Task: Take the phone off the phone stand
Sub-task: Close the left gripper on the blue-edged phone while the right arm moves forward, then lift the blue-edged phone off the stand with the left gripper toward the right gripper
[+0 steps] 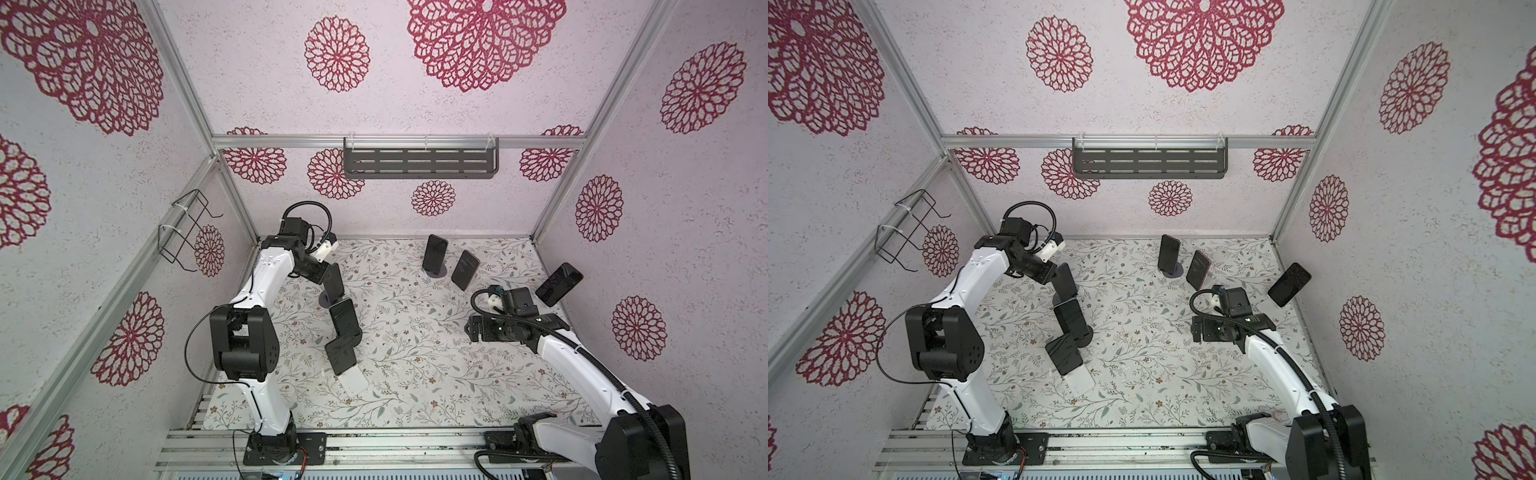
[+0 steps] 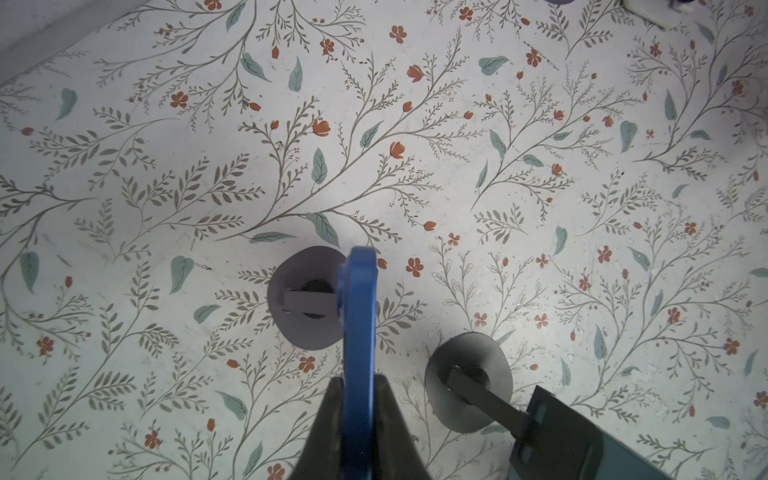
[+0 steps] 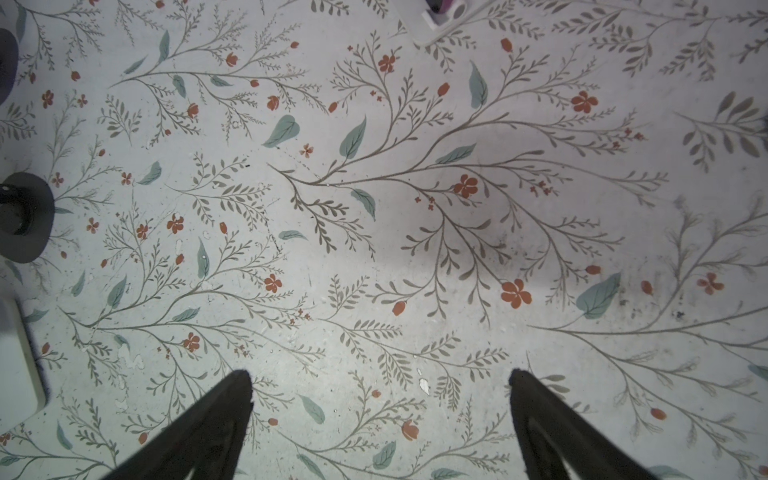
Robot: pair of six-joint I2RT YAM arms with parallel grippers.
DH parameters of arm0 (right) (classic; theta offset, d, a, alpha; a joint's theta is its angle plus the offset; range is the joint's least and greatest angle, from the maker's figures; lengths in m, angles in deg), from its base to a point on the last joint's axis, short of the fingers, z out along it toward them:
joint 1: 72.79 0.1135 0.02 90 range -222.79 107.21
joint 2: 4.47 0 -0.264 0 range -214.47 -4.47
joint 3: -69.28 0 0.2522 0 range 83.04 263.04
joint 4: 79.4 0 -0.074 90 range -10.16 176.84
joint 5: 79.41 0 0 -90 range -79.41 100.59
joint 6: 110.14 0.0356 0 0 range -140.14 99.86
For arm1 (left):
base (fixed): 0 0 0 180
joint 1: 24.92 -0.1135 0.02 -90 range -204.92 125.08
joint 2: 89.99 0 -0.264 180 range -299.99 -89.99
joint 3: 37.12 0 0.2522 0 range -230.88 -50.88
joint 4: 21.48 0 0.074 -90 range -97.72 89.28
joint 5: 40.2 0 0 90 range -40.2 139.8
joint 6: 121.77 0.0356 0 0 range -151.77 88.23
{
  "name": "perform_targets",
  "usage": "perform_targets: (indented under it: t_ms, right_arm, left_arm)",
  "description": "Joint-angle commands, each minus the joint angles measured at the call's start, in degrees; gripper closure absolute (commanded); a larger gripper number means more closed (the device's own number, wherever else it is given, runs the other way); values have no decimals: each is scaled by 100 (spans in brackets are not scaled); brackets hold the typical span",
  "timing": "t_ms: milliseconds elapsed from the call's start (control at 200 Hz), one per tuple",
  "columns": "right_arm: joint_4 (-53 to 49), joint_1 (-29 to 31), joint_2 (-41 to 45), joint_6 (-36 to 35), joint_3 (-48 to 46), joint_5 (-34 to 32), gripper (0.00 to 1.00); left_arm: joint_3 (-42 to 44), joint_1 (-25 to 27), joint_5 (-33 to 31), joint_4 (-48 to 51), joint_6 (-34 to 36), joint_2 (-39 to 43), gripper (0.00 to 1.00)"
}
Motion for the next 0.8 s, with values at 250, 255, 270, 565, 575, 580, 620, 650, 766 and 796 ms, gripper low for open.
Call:
perform_targets:
  t_ms: [250, 255, 270, 565, 575, 580, 620, 650, 766, 796]
  right_arm:
    - [432, 33, 390, 276, 58, 912, 1]
    - [428, 28, 390, 279, 59, 911, 1]
    - [431, 27, 405, 281, 79, 918, 1]
    - [293, 65, 492, 236, 453, 976, 2]
    - [286, 74, 488, 231, 477, 973, 2]
    - [280, 75, 483, 225, 484, 976, 2]
    - [242, 106, 469, 220, 592, 961, 2]
    - [216, 132, 453, 205, 668, 946, 3]
    - [67, 287, 375, 65, 1060, 852, 3]
    - [28, 317, 343, 24, 1149, 826, 3]
  left_arm:
    - [-355, -35, 93, -145, -215, 506, 100]
    - [-364, -35, 98, -149, -224, 517, 100]
    - [-383, -37, 113, -159, -251, 538, 100]
    - [-958, -13, 678, -55, -1702, 978, 100]
    - [-978, -5, 730, -49, -1791, 986, 100]
    - [-988, -7, 746, -52, -1834, 990, 100]
    - [-1029, 39, 852, -70, -2180, 1049, 100]
    - [-1068, 89, 824, -79, -2417, 1100, 100]
    - [-1158, 159, 821, -186, -3312, 1339, 100]
    - [-1117, 166, 912, -303, -3555, 1423, 100]
